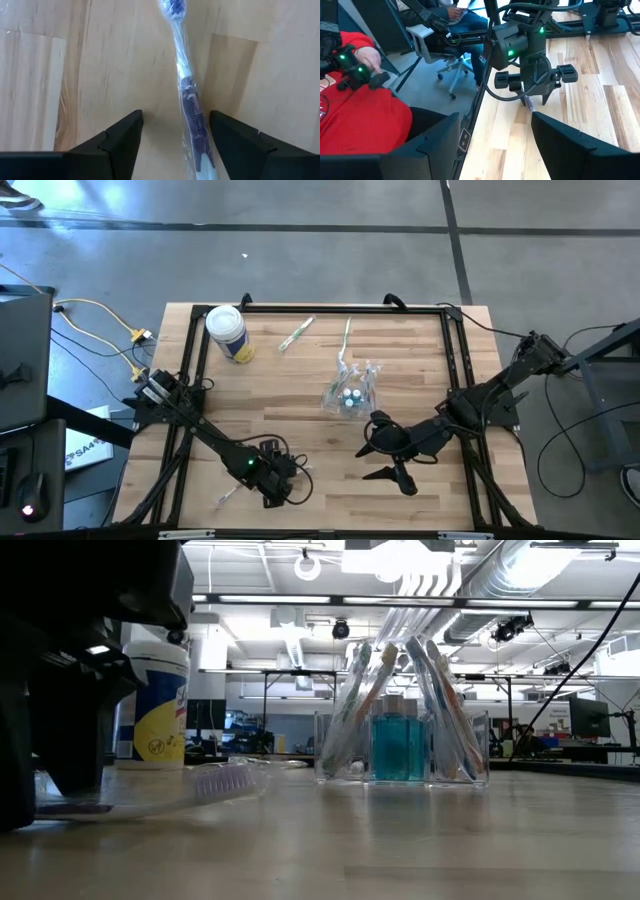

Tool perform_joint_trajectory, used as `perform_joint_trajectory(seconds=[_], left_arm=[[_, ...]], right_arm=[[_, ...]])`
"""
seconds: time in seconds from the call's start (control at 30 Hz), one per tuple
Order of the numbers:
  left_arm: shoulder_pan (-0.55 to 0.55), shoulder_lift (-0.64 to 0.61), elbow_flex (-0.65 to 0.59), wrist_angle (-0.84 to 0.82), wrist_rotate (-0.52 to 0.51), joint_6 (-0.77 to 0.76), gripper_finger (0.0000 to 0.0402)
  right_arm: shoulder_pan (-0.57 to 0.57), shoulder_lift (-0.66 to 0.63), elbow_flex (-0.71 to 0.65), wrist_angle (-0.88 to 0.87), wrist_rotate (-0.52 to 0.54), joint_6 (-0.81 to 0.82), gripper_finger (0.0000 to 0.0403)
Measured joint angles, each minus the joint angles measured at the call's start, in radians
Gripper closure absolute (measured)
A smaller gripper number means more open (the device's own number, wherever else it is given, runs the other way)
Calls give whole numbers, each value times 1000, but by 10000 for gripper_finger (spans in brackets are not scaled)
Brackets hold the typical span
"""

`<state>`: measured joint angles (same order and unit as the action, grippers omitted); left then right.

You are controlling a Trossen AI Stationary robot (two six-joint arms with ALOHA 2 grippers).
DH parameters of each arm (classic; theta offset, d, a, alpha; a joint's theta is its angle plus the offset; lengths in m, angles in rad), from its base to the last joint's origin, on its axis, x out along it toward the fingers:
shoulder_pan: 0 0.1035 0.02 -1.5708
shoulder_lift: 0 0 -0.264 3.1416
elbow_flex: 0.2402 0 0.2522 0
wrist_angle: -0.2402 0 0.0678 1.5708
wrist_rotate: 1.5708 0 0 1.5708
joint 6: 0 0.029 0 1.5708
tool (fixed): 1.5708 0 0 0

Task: Pick & Place toothbrushing station
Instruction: Put the right violet toothbrush into the right section of the transparent organizer

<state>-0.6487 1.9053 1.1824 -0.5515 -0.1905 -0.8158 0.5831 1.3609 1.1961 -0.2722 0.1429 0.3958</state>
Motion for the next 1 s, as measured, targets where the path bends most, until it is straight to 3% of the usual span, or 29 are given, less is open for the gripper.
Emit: perform_joint_trajectory(seconds=[0.13, 0.4, 0.7, 1.0], left_arm=[[1, 1, -2, -6, 1, -1, 219], [2, 3, -3, -8, 12, -2, 376], [1, -2, 49, -64, -8, 22, 383], [0, -1, 351, -425, -177, 265, 399]], right_arm=[[0, 1, 0, 0, -2, 0, 165], [0, 2, 0, 0, -11, 0, 165], [0, 2, 0, 2, 4, -9, 165], [0, 2, 0, 17, 14, -62, 165]])
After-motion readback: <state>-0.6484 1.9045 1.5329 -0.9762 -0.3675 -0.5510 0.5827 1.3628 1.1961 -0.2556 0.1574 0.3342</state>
